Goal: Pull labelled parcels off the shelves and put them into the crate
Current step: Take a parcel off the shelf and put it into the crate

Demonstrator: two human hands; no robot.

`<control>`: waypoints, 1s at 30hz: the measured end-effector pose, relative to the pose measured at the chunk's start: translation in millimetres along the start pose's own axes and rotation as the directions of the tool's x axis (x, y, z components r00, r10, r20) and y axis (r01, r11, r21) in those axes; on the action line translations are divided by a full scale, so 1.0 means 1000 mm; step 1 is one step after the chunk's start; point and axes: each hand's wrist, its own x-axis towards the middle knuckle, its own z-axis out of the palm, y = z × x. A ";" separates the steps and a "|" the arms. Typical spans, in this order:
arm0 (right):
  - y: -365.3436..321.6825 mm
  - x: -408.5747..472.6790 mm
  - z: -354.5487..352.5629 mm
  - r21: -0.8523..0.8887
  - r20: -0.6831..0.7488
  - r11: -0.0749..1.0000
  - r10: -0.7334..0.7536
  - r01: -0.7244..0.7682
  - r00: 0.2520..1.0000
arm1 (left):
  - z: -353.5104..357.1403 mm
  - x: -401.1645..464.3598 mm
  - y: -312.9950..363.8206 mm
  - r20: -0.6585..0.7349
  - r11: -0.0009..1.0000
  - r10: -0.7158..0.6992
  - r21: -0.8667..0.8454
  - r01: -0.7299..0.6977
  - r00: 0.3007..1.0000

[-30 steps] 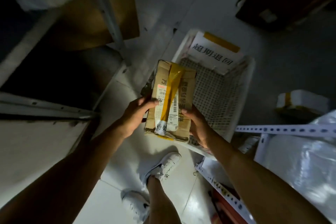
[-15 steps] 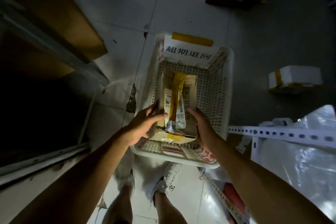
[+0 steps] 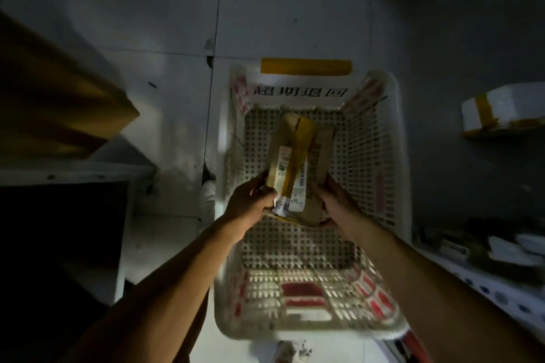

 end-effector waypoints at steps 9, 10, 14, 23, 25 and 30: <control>-0.021 0.103 0.034 -0.042 -0.023 0.994 -0.106 0.105 0.994 | 0.006 0.085 -0.010 -0.425 0.994 -0.051 0.070 0.089 0.904; -0.021 0.115 0.038 -0.085 -0.052 0.991 -0.112 0.107 0.992 | 0.011 0.089 -0.010 -0.468 0.991 -0.116 0.010 0.136 0.876; -0.011 0.158 0.047 -0.217 -0.091 0.971 -0.126 0.103 0.988 | 0.028 0.099 -0.016 -0.410 0.890 -0.422 -0.355 0.285 0.809; -0.025 0.195 0.067 -0.209 -0.127 0.976 -0.091 0.063 0.988 | 0.007 0.126 -0.010 -0.227 0.595 -0.486 -0.793 0.129 0.844; -0.020 0.204 0.066 -0.188 -0.133 0.980 -0.098 0.072 0.986 | 0.005 0.133 -0.012 -0.216 0.583 -0.493 -0.801 0.136 0.843; -0.019 0.210 0.063 -0.166 -0.174 0.984 -0.088 0.059 0.981 | 0.010 0.136 -0.017 -0.221 0.573 -0.492 -0.810 0.123 0.842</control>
